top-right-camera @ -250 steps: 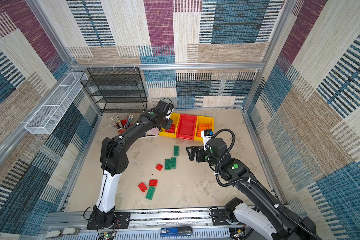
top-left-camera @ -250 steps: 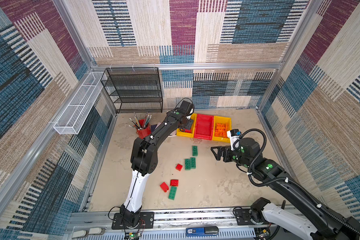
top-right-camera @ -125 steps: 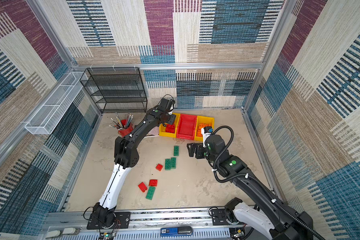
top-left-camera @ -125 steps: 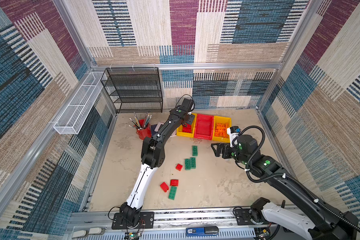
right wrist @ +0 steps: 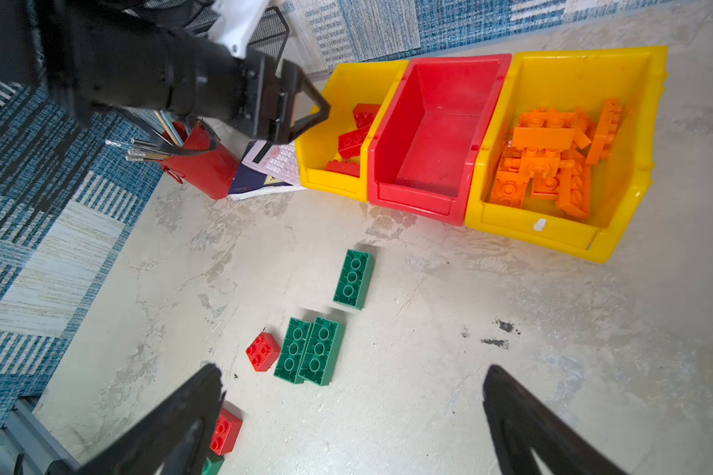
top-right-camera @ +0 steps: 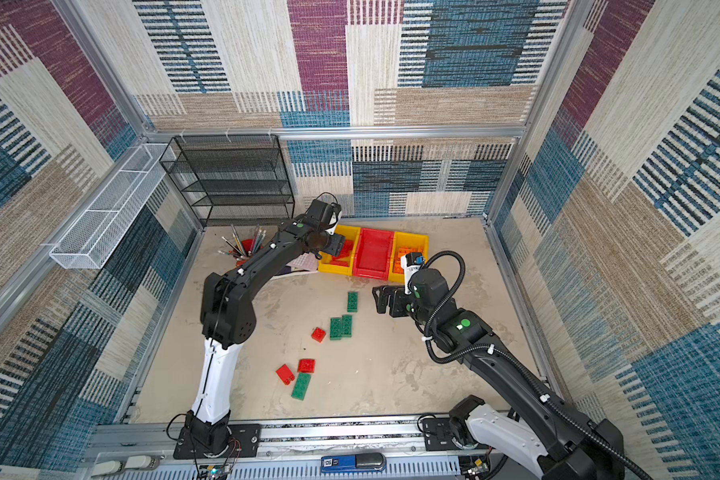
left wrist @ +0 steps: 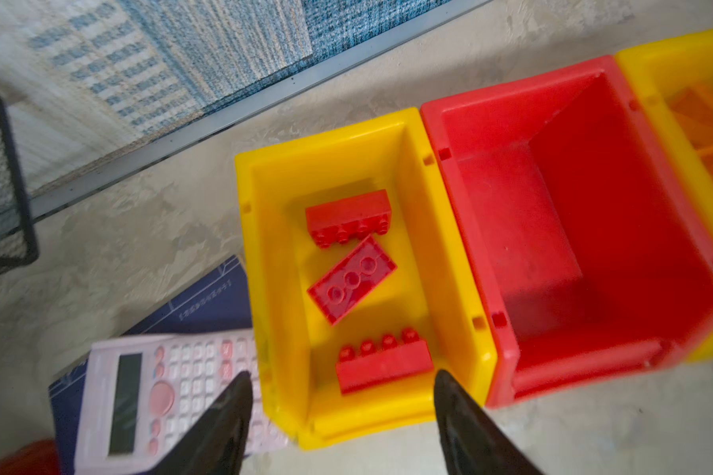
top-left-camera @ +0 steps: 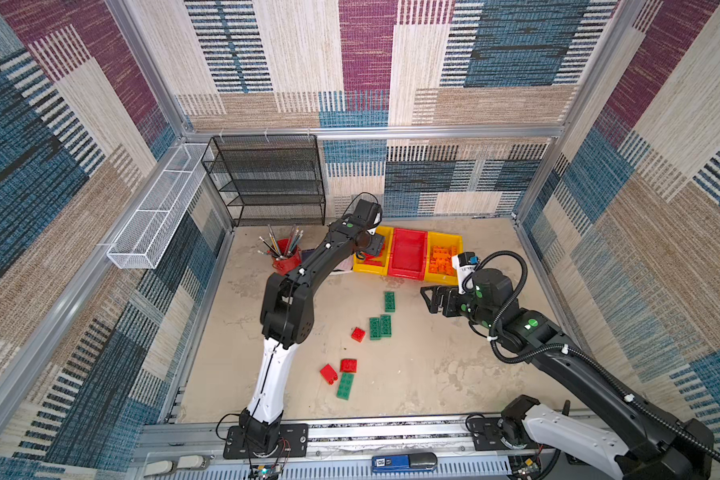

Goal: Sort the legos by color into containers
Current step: 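Carry the red brick with the left gripper into the far yellow bin and release, then move the left gripper to the small red 2x2 brick and grasp it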

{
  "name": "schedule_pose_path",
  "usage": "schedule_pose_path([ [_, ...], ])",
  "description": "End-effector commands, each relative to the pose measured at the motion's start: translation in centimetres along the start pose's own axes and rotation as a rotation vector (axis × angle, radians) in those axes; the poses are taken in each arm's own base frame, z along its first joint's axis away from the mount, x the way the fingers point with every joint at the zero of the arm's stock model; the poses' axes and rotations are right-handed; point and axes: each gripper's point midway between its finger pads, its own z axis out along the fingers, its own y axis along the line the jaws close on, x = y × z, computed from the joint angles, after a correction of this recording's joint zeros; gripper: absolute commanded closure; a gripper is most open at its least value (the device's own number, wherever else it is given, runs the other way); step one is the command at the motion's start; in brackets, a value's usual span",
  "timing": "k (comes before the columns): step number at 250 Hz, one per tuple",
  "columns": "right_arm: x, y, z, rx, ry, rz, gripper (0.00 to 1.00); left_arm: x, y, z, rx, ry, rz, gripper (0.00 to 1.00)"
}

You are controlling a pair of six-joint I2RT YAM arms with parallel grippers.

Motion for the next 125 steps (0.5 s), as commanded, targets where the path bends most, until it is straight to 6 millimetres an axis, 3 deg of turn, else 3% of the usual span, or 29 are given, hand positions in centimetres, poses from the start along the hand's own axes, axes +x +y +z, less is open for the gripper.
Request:
schedule_pose_path([
  [1,-0.1,0.8,-0.1,-0.042,-0.003,0.021,0.0,1.0,0.1,-3.1,0.012,-0.049,-0.061,0.3],
  [68,0.5,1.1,-0.5,-0.069,0.018,0.013,0.0,12.9,-0.6,-8.0,-0.003,0.069,-0.08,0.3],
  [97,1.1,1.4,-0.2,-0.086,0.04,0.015,0.0,16.6,-1.9,-9.5,0.006,0.101,-0.073,0.3],
  [125,2.2,1.6,0.1,-0.101,0.074,0.015,0.0,19.0,-3.5,-10.6,0.036,0.107,-0.078,0.3],
])
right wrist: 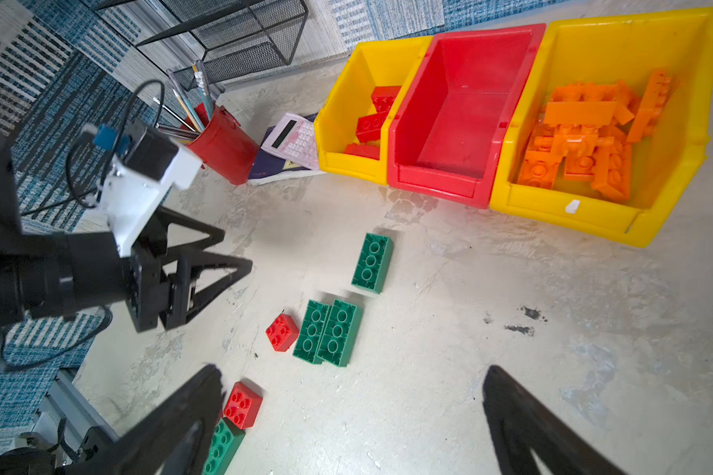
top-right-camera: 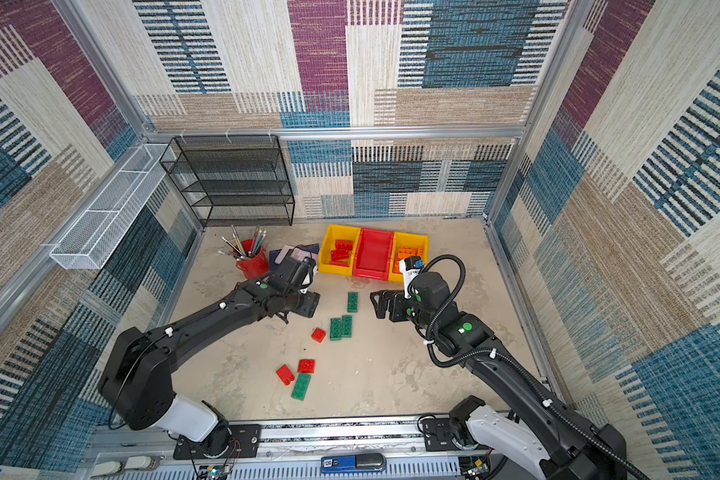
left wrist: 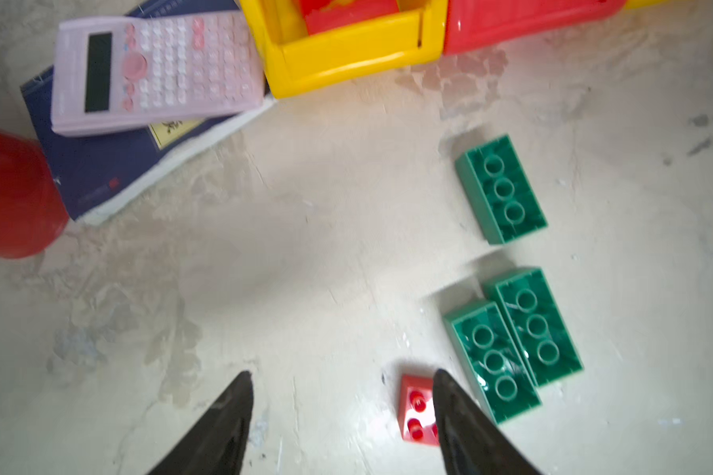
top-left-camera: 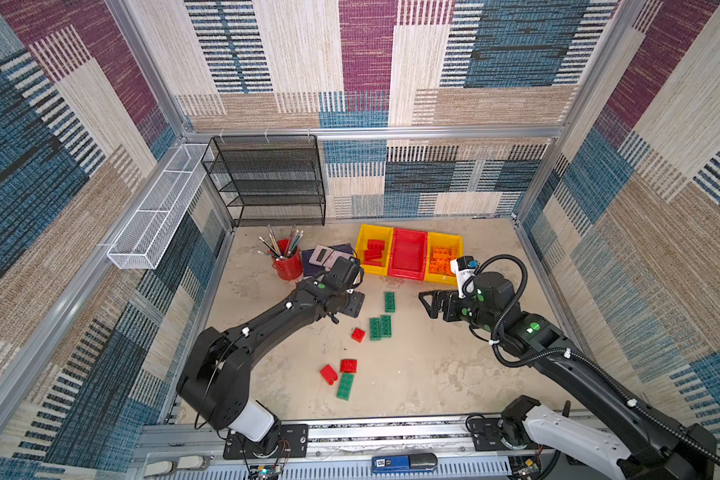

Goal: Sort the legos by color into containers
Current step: 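Move the left gripper to the small red 2x2 brick and grasp it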

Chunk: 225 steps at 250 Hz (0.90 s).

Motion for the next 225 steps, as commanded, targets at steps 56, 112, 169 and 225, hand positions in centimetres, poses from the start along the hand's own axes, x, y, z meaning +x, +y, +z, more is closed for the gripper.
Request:
schedule_pose_path([
  [56,2.4,1.0,0.2,-0.047,0.057,0.024,0.0,4.1,-3.3,-0.2,0.072,0.009,-0.058,0.3],
  [112,3.5,1.2,0.2,-0.053,0.084,0.03,0.0,5.1,-4.2,1.2,0.087,0.044,-0.048,0.3],
  [169,3.6,1.3,0.4,-0.051,0.088,0.024,0.0,6.3,-4.7,2.9,0.09,0.094,-0.036,0.31],
  [225,3.7,1.3,0.9,-0.053,0.092,0.023,0.0,7.1,-4.9,4.2,0.085,0.132,-0.023,0.36],
])
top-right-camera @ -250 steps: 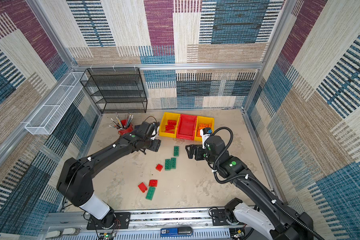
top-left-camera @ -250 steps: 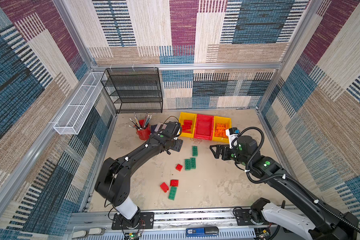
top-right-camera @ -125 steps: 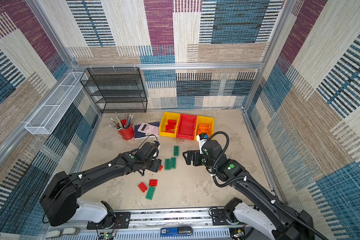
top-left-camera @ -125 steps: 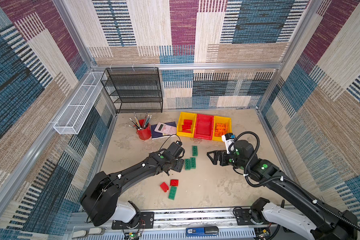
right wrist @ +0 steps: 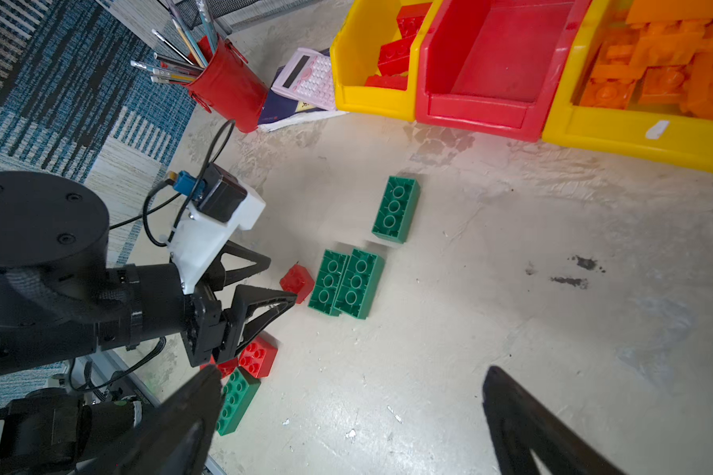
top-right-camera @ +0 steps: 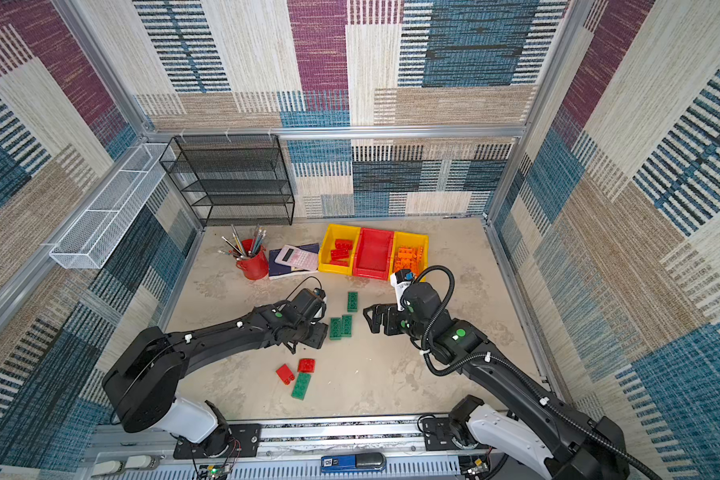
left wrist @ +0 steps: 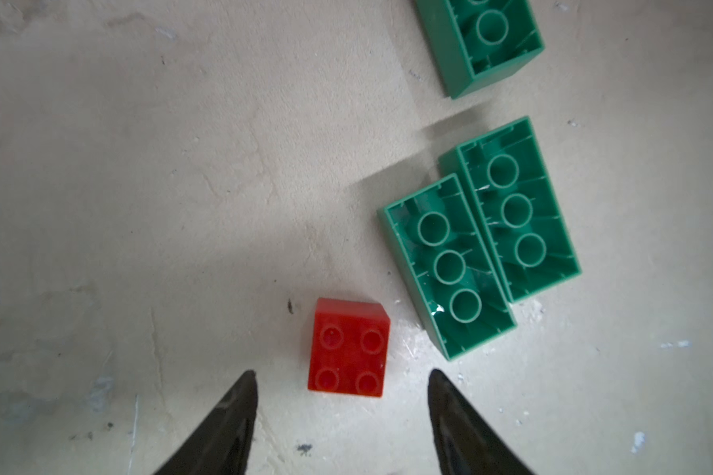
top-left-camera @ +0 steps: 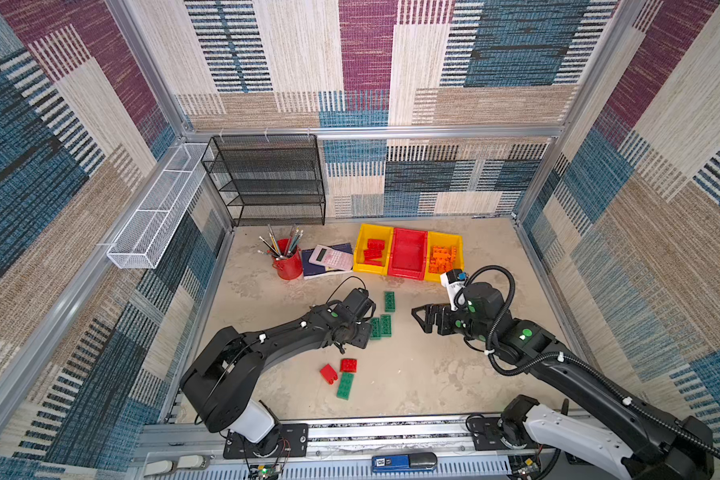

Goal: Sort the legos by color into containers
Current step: 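Move the left gripper to the small red 2x2 brick and grasp it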

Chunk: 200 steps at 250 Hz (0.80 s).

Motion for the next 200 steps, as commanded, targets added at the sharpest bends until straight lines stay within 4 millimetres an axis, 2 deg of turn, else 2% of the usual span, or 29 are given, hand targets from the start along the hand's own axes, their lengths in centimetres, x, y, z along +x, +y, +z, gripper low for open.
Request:
schedule_pose_path([
  [1,-0.2,0.2,0.2,-0.013,-0.01,0.004,0.0,0.1,-0.4,0.6,0.017,0.009,0.003,0.36],
  [87,-0.4,0.1,-0.2,-0.003,-0.024,0.002,0.0,0.3,-0.3,3.0,-0.014,0.054,0.037,0.46],
  [114,-0.3,-0.1,-0.3,0.004,-0.024,0.002,0.0,0.1,-0.4,3.3,-0.017,0.055,0.038,0.51],
  [168,-0.5,-0.1,-0.2,0.006,-0.031,0.0,0.0,0.1,-0.1,3.4,-0.046,0.088,0.051,0.69],
  [200,-0.8,0.0,-0.1,0.006,-0.035,-0.006,0.0,0.2,0.0,3.1,-0.05,0.094,0.051,0.69],
])
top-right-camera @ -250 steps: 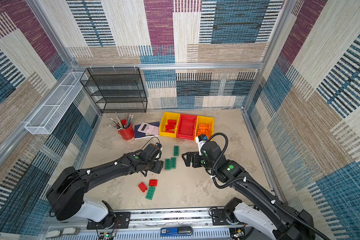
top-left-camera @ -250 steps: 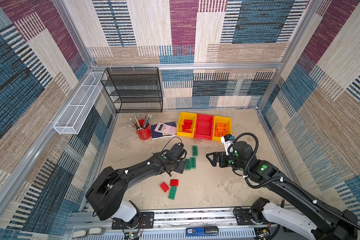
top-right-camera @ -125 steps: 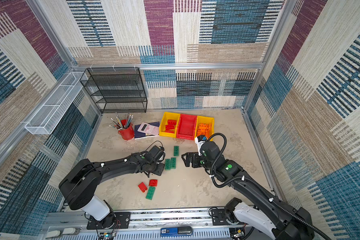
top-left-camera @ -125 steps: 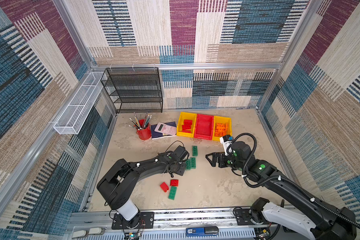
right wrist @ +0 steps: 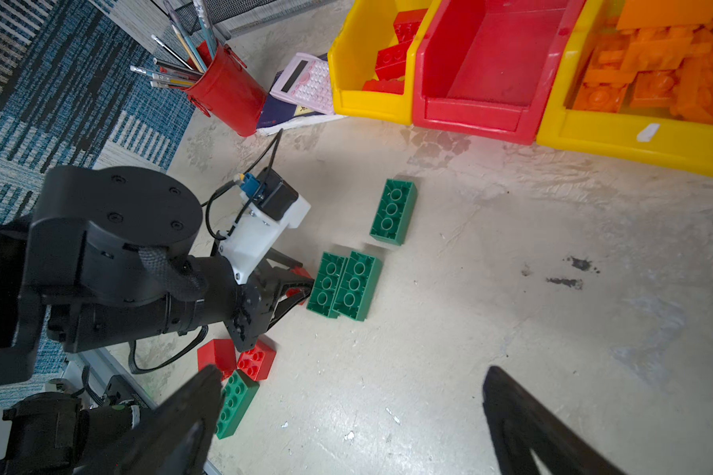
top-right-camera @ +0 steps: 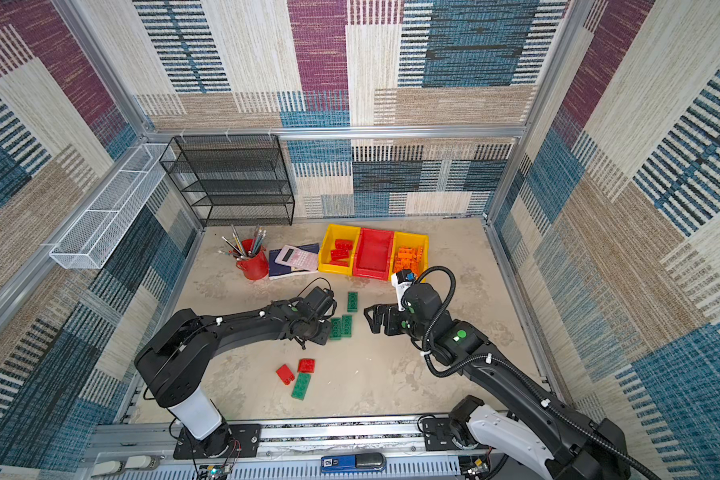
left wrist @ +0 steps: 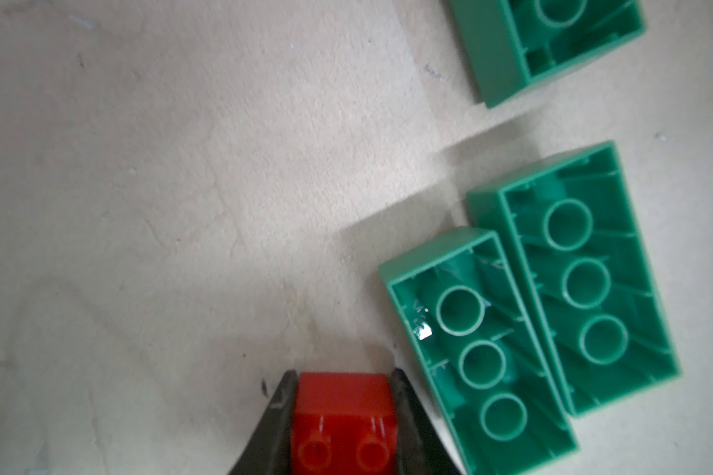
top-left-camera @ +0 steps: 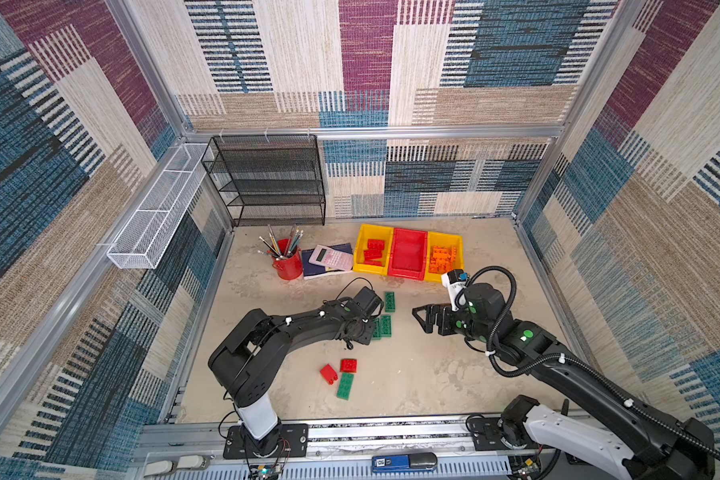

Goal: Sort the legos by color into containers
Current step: 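Move the left gripper to the small red 2x2 brick and grasp it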

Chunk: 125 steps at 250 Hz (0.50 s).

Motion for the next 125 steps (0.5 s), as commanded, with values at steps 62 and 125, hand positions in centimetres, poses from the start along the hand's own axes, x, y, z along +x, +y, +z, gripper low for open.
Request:
schedule_pose_path([
  [62,-0.6,0.2,0.5,0.0,-0.012,-0.015,0.0,0.9,0.1,-0.6,0.001,0.047,0.023,0.52],
  [125,-0.8,0.3,0.5,-0.003,-0.014,-0.013,0.0,0.9,0.1,-1.2,0.007,0.037,0.025,0.49],
])
